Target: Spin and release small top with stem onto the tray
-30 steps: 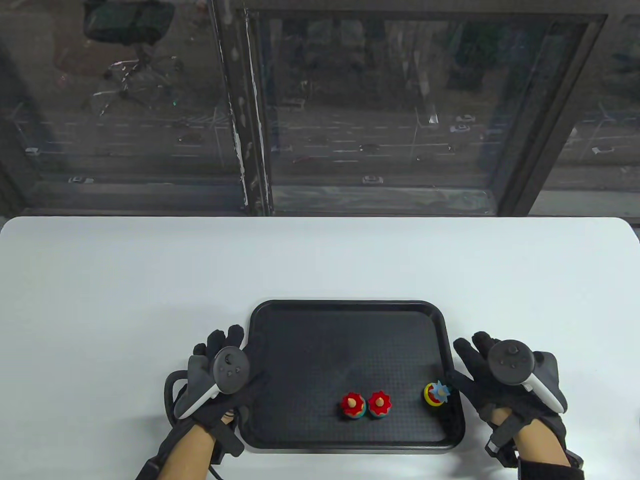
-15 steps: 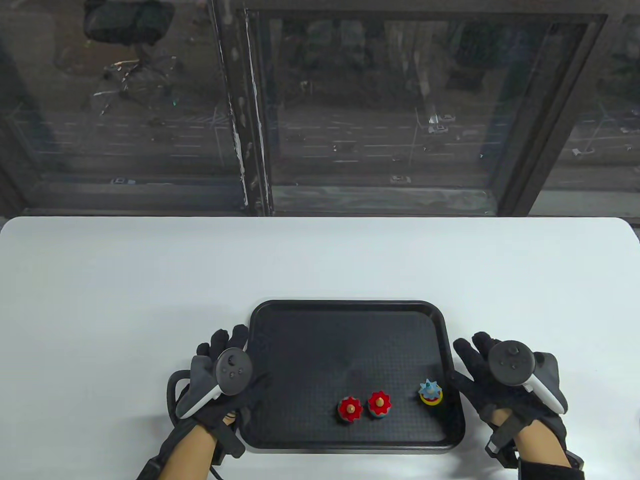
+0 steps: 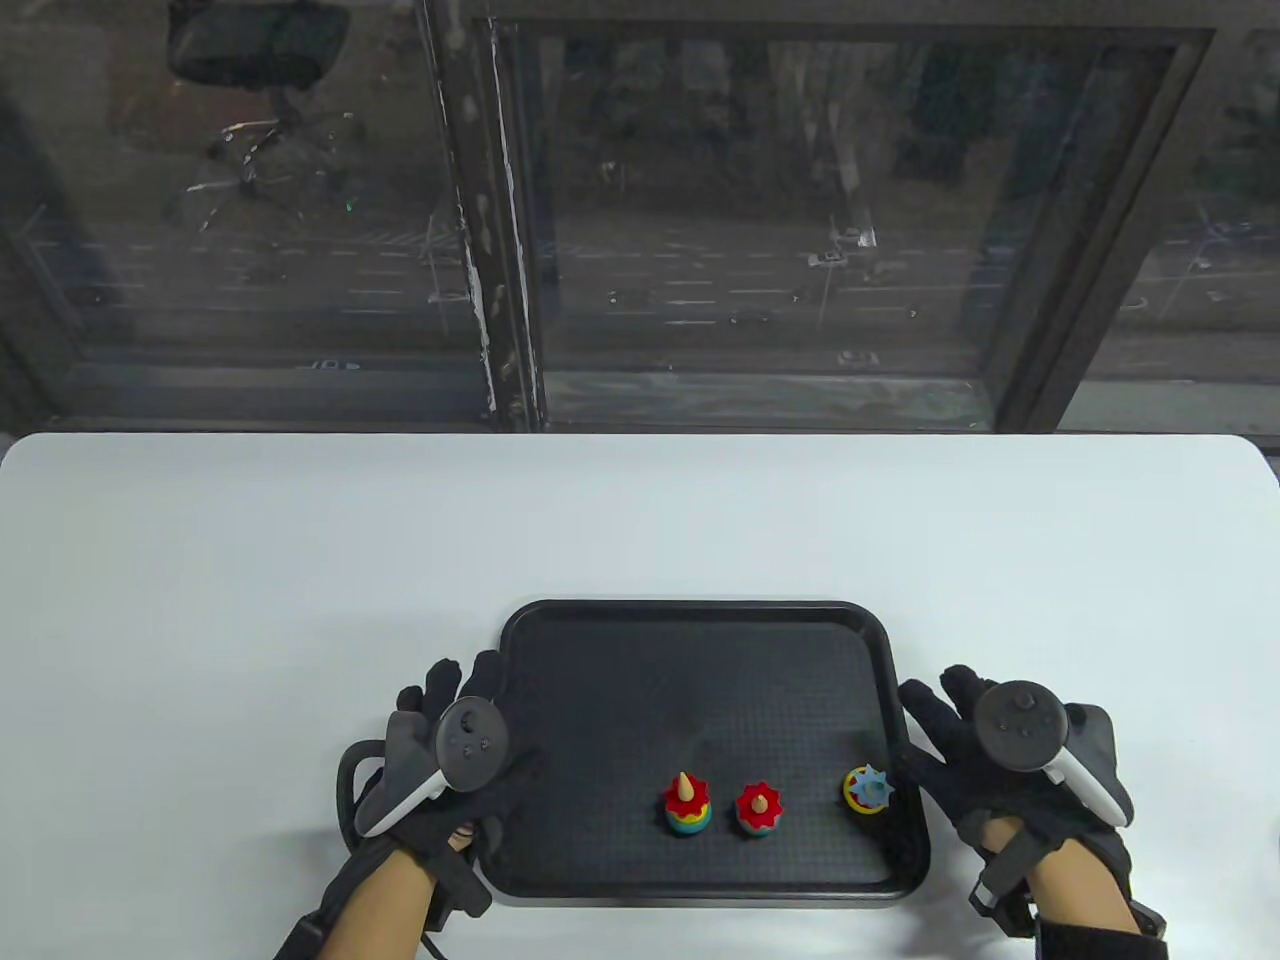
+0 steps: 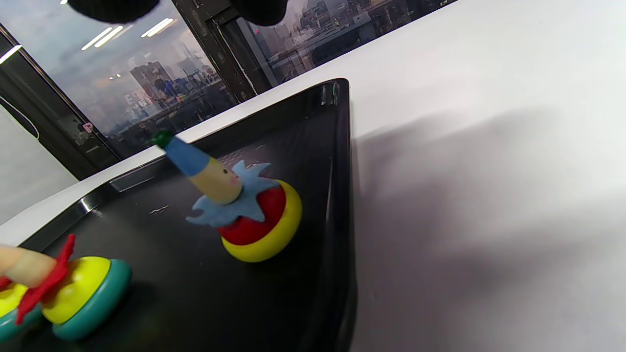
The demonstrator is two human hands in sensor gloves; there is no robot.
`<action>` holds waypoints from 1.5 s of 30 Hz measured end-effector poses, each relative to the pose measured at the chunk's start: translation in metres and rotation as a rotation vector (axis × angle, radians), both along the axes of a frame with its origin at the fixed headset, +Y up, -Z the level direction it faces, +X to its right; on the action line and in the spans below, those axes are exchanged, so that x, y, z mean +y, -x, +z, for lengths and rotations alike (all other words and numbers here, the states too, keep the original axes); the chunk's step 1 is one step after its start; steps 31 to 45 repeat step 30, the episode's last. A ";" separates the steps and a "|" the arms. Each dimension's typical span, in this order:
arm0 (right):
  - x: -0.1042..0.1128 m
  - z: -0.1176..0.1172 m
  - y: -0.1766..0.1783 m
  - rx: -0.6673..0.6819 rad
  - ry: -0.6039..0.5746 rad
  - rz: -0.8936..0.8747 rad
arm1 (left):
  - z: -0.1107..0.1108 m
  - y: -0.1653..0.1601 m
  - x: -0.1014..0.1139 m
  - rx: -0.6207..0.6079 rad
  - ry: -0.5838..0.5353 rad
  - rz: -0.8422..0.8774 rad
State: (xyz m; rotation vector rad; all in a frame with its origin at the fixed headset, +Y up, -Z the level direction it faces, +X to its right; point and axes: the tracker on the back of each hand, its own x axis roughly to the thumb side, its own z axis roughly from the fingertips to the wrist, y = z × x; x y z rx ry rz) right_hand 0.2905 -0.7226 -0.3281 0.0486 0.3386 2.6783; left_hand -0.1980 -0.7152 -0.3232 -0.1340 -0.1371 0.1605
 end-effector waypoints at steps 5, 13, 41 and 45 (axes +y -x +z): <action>0.000 0.000 0.000 -0.003 0.003 -0.008 | 0.000 0.000 0.000 0.000 0.002 0.004; -0.001 -0.001 0.000 0.000 0.018 -0.015 | 0.000 0.000 0.000 -0.001 0.004 0.012; 0.010 0.003 0.005 0.024 -0.052 0.022 | 0.000 -0.001 0.003 0.010 -0.014 0.000; 0.010 0.003 0.005 0.024 -0.052 0.022 | 0.000 -0.001 0.003 0.010 -0.014 0.000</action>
